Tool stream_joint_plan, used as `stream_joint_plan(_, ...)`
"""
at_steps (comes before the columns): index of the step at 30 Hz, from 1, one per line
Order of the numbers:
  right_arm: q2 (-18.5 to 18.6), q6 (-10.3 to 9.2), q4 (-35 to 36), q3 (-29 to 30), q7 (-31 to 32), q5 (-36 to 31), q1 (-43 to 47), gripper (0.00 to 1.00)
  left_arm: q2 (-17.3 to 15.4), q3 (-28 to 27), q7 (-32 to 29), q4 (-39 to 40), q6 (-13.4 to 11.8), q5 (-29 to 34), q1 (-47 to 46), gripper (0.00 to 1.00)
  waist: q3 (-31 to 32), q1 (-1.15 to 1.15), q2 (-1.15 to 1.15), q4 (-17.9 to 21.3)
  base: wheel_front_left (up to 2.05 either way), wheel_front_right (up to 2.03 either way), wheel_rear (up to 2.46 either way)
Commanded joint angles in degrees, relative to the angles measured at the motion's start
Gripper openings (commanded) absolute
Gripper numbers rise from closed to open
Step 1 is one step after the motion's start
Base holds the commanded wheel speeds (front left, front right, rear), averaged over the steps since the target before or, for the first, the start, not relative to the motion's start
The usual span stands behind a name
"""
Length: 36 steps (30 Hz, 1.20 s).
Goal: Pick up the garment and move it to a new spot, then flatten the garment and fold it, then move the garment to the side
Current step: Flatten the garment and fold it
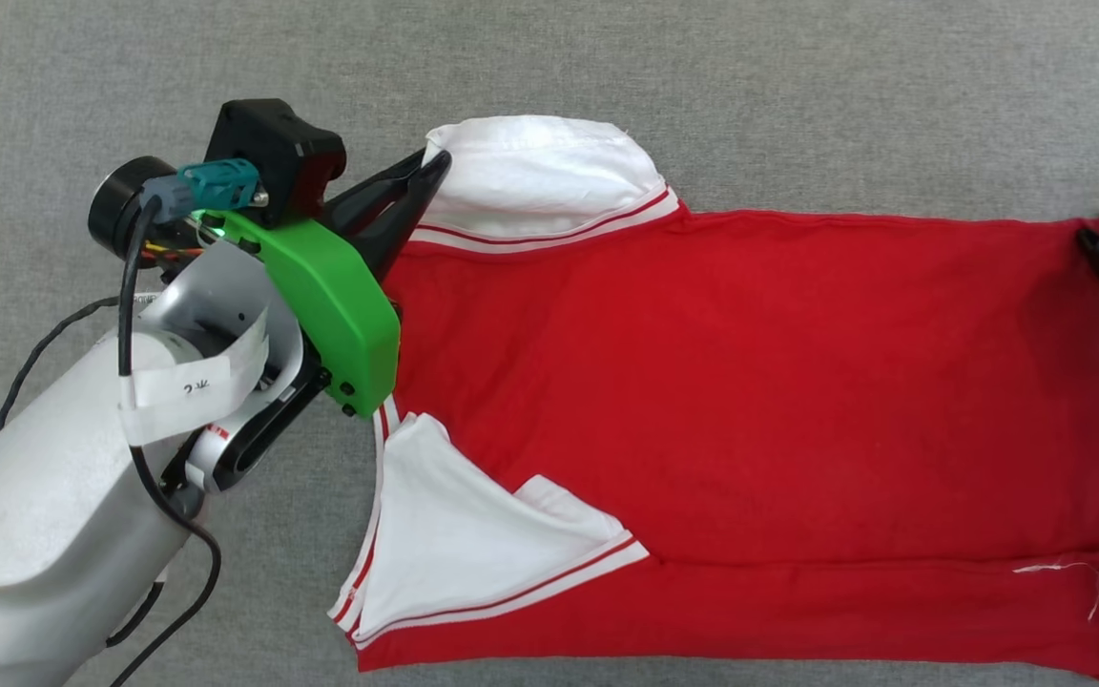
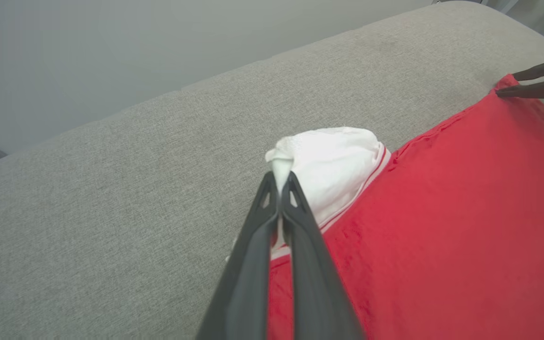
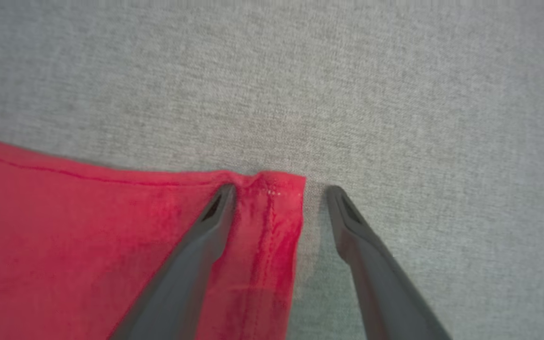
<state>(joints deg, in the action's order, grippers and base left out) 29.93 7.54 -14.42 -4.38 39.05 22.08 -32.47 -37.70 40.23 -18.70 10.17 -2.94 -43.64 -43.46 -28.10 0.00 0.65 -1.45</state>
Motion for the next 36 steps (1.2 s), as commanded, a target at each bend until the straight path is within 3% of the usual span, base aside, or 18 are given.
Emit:
stream_joint_plan(1, -0.4, -0.05, -1.6, -1.0, -0.1, -0.2, -0.2, 1.0, 0.3, 0.0, 0.3, 0.2, -0.5, 1.2, 0.6, 0.0, -0.7, 0.0, -0.65, -0.6, 0.0, 0.0, 0.0)
stream_joint_plan(2, -0.6, -0.05, -2.1, -1.5, -0.1, 0.0, -0.2, 1.0, 0.4, 0.0, 0.4, 0.2, -0.5, 1.3, 0.5, 0.0, -0.7, 0.0, -0.65, -0.7, 0.0, 0.0, 0.0)
stream_joint_plan(3, -0.8, -0.05, -2.8, -2.1, -0.1, 0.4, -0.1, 0.78, 0.4, 0.1, 0.4, 0.2, -0.6, 1.3, 0.5, 0.0, -0.7, 0.0, -0.65, -0.7, 0.0, 0.0, 0.0)
stream_joint_plan(4, -0.9, -0.05, -3.2, -2.7, -0.2, 0.7, 0.0, 0.35, 0.4, 0.1, 0.4, 0.1, -0.5, 1.3, 0.4, 0.0, -0.7, 0.0, -0.65, -0.7, 0.0, 0.0, 0.0)
stream_joint_plan(5, -0.9, -0.05, -3.7, -3.4, -0.4, 0.7, 0.0, 0.14, 0.4, 0.0, 0.4, -0.2, -0.4, 1.1, 0.3, 0.0, -0.7, 0.0, -0.65, -0.6, 0.0, 0.0, 0.0)
stream_joint_plan(6, -0.8, -0.05, -4.0, -3.9, -0.7, 0.7, 0.0, 0.0, 0.3, -0.1, 0.5, -0.5, -0.2, 1.0, 0.3, 0.0, -0.6, 0.0, -0.65, -0.6, 0.0, 0.0, 0.0)
stream_joint_plan(25, -0.8, -0.05, -6.2, -6.4, -15.4, 3.0, -0.8, 0.0, 1.4, -0.6, 5.9, -7.6, -0.4, -0.6, 4.3, 0.0, 8.6, 0.0, -0.65, 1.6, 0.0, 0.0, 0.0)
stream_joint_plan(36, -0.4, -0.05, -2.1, -2.5, -22.3, 5.9, 9.9, 0.0, 1.4, -0.4, 9.5, -7.4, -2.1, -3.3, 12.9, 0.0, 16.6, 0.0, -0.65, 0.9, 0.0, 0.0, 0.0)
